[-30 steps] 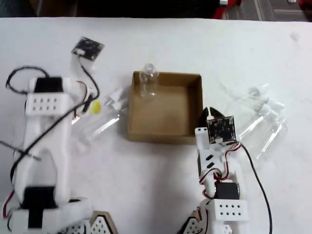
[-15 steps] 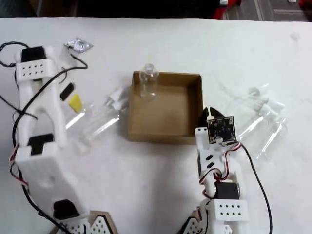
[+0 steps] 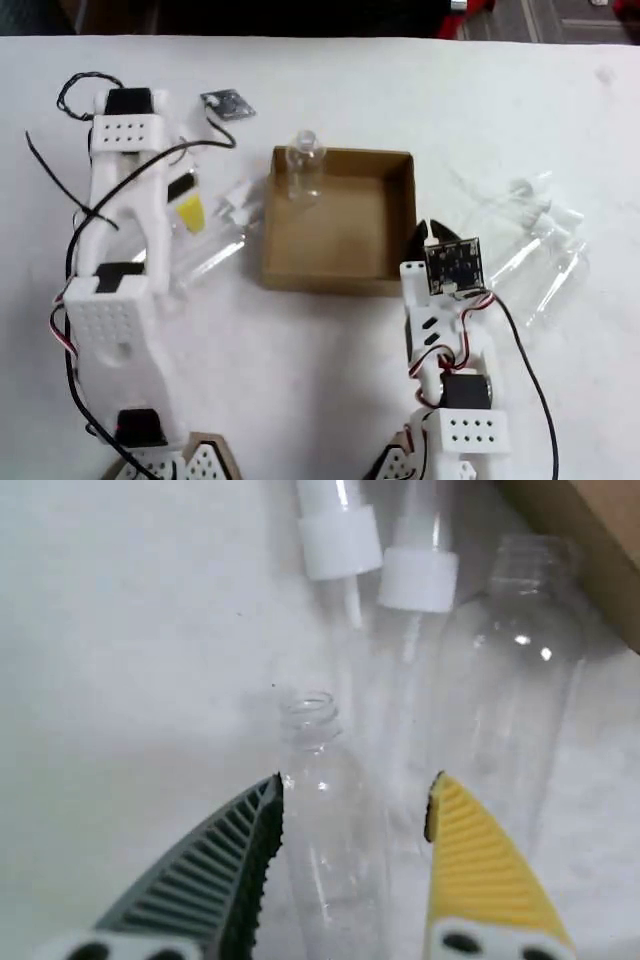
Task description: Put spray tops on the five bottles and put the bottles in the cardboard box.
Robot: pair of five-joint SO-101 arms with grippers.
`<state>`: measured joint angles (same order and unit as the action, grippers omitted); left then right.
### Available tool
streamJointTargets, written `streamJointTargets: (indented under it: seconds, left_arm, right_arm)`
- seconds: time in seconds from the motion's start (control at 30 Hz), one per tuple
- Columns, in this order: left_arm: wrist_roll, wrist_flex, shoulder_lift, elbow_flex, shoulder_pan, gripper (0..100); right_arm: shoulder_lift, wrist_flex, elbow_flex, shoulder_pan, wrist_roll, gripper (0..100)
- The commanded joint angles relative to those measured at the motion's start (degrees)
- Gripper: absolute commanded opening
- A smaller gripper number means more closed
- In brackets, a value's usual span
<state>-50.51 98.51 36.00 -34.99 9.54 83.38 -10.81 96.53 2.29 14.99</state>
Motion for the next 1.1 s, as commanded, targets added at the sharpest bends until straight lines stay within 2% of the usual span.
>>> streamJointTargets:
  seconds: [0.0,0.1,0.47,1.07]
  left_arm:
    - [-1.05,-5.27,1.89,-2.73,1.27,22]
    - [-1.14,-8.09,4.00,-2.73,1.80,22]
    - [-0.79,-10.29,5.23,-2.29,0.31,22]
    - [-1.05,-10.46,9.89,-2.81,0.04,22]
  right_arm:
    - [-0.31,1.19,0.62,-0.31,0.26,1.8]
    - [-0.31,1.19,0.62,-0.31,0.26,1.8]
    - [-0.31,1.27,0.62,-0.31,0.26,1.8]
    - [-0.31,1.27,0.62,-0.31,0.26,1.8]
